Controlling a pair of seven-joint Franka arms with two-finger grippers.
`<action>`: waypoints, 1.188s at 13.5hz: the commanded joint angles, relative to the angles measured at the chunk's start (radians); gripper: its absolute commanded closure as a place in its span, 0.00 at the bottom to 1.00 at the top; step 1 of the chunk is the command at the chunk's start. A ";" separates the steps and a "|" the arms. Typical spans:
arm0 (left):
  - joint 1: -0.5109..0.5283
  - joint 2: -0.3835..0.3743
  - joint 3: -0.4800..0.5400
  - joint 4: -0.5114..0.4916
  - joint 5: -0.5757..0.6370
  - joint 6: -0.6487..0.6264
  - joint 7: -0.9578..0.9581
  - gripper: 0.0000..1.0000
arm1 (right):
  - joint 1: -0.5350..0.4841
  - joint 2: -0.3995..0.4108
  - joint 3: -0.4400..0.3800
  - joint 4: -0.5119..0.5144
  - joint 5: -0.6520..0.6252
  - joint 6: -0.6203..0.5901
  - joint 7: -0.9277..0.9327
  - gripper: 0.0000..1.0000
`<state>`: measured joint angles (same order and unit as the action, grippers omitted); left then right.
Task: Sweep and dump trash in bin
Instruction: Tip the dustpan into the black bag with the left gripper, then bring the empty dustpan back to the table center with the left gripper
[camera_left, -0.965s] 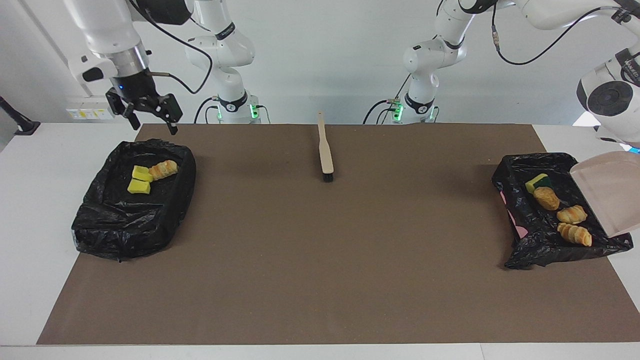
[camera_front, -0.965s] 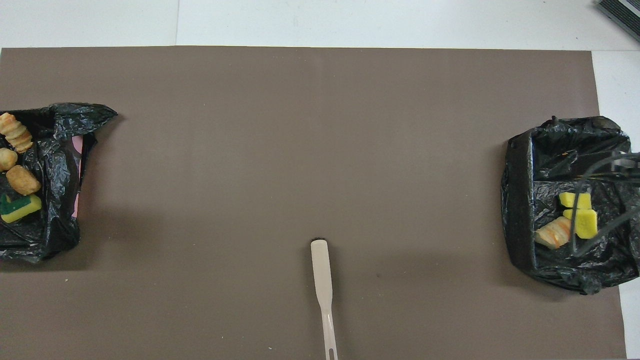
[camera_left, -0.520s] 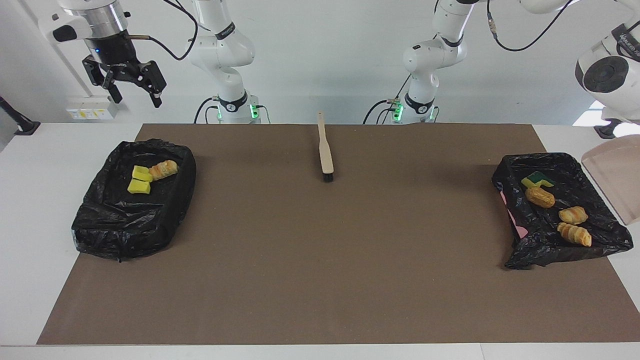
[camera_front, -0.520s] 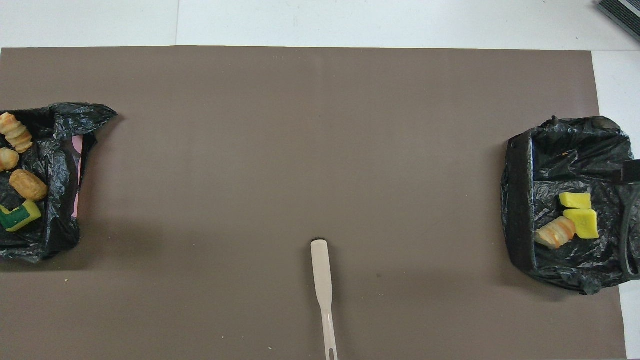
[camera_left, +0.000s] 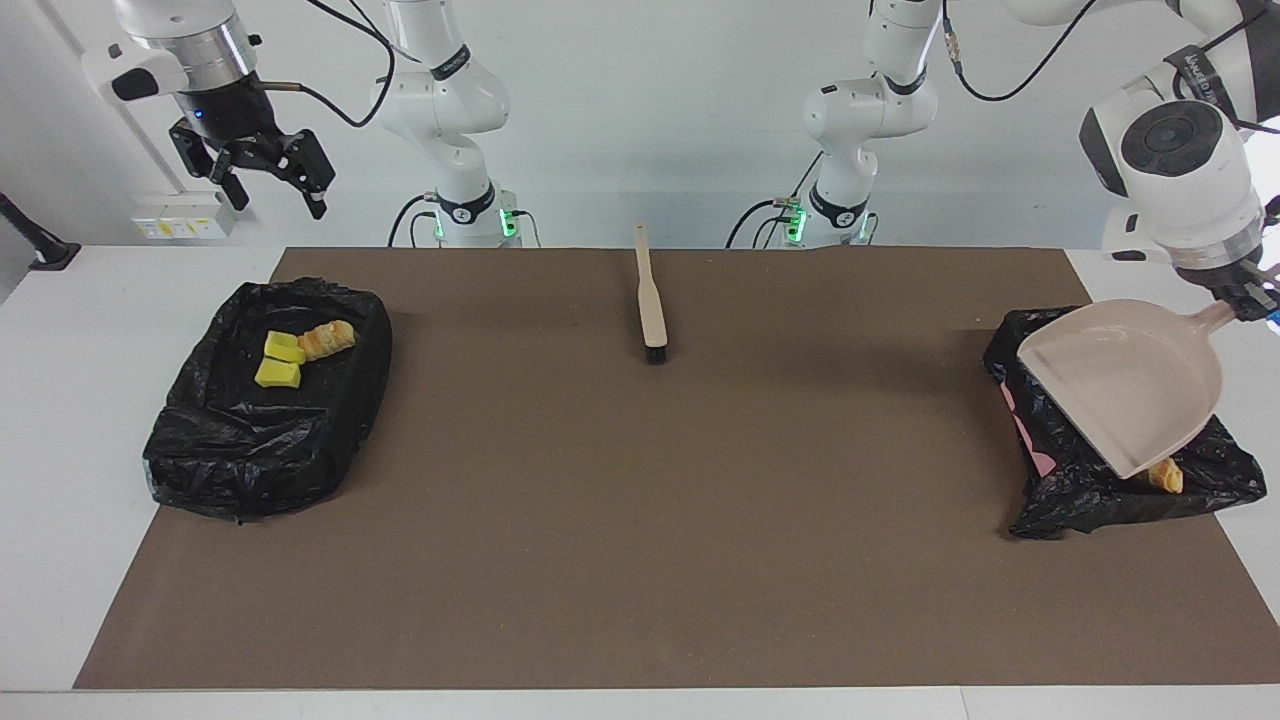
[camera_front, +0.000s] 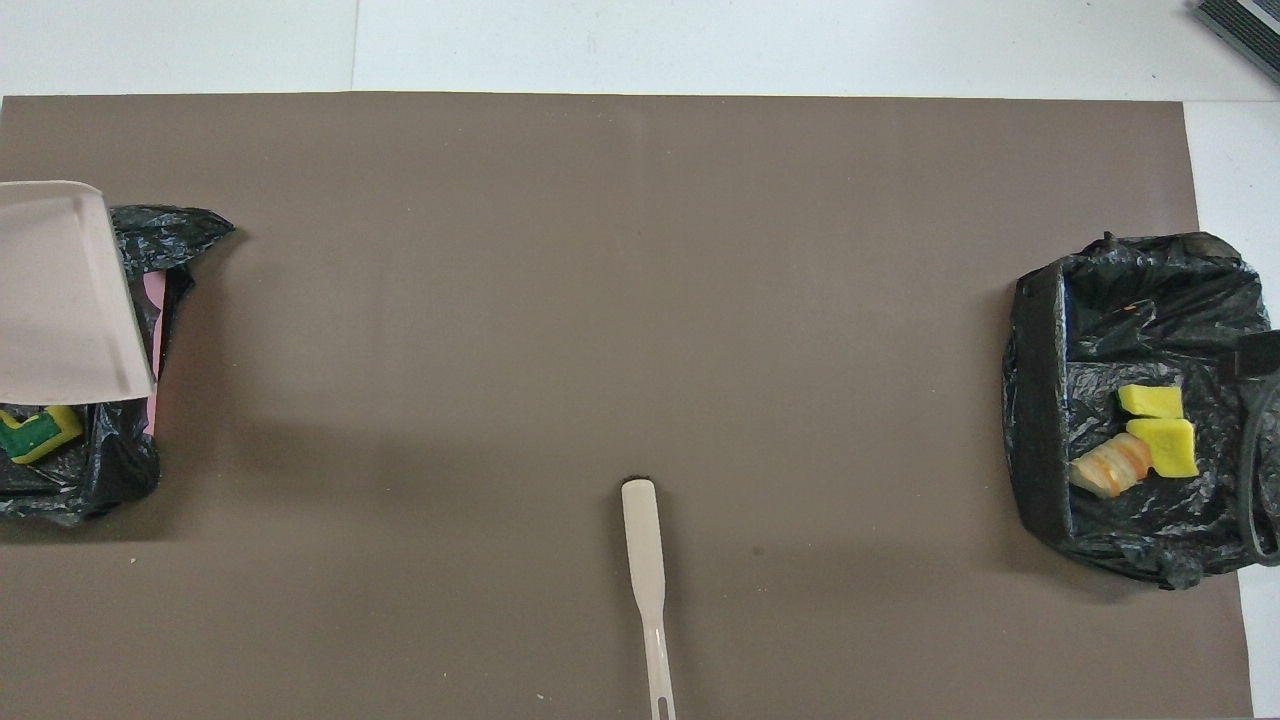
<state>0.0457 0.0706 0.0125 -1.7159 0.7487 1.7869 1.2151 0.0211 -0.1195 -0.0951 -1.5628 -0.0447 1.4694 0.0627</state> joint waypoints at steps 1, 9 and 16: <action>-0.074 -0.041 0.011 -0.031 -0.124 -0.072 -0.180 1.00 | 0.002 -0.048 -0.008 -0.057 -0.004 -0.014 -0.018 0.00; -0.295 -0.064 0.009 -0.030 -0.477 -0.225 -0.789 1.00 | 0.010 -0.081 0.003 -0.117 -0.004 0.002 -0.033 0.00; -0.502 -0.060 0.004 -0.018 -0.696 -0.187 -1.273 1.00 | 0.010 -0.066 0.025 -0.103 0.000 0.046 -0.047 0.00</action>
<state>-0.3954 0.0270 -0.0016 -1.7217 0.0869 1.5734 0.0341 0.0342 -0.1749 -0.0735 -1.6522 -0.0447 1.4935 0.0434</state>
